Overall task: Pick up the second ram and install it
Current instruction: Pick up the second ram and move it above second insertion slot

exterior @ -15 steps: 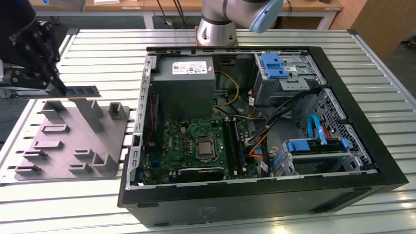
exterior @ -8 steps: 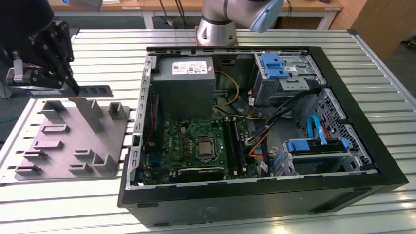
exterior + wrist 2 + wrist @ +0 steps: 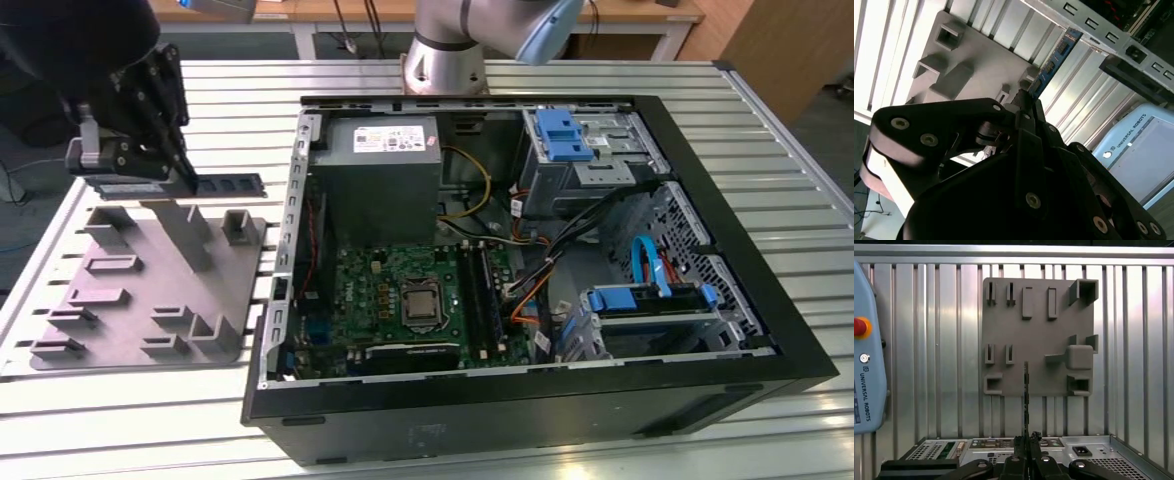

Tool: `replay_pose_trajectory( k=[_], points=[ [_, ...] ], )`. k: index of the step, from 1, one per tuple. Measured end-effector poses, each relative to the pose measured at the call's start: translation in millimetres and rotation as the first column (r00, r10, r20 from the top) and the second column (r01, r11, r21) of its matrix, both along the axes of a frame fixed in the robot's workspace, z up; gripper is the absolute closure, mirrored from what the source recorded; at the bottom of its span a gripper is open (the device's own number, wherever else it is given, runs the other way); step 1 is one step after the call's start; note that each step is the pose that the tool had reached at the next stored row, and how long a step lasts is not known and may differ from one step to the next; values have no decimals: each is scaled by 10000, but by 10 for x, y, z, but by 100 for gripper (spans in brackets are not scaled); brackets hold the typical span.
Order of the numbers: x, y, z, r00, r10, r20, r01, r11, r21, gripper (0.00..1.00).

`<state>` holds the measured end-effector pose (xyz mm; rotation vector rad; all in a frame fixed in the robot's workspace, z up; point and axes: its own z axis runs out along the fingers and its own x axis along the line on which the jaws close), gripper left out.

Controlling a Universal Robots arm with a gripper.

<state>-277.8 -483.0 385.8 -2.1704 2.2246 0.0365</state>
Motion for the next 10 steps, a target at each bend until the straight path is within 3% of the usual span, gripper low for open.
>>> replay_pose_trajectory(
  k=[10],
  points=[
    [292, 13, -1, 10000, 0, -4, 0, 10000, -1, 86]
  ],
)
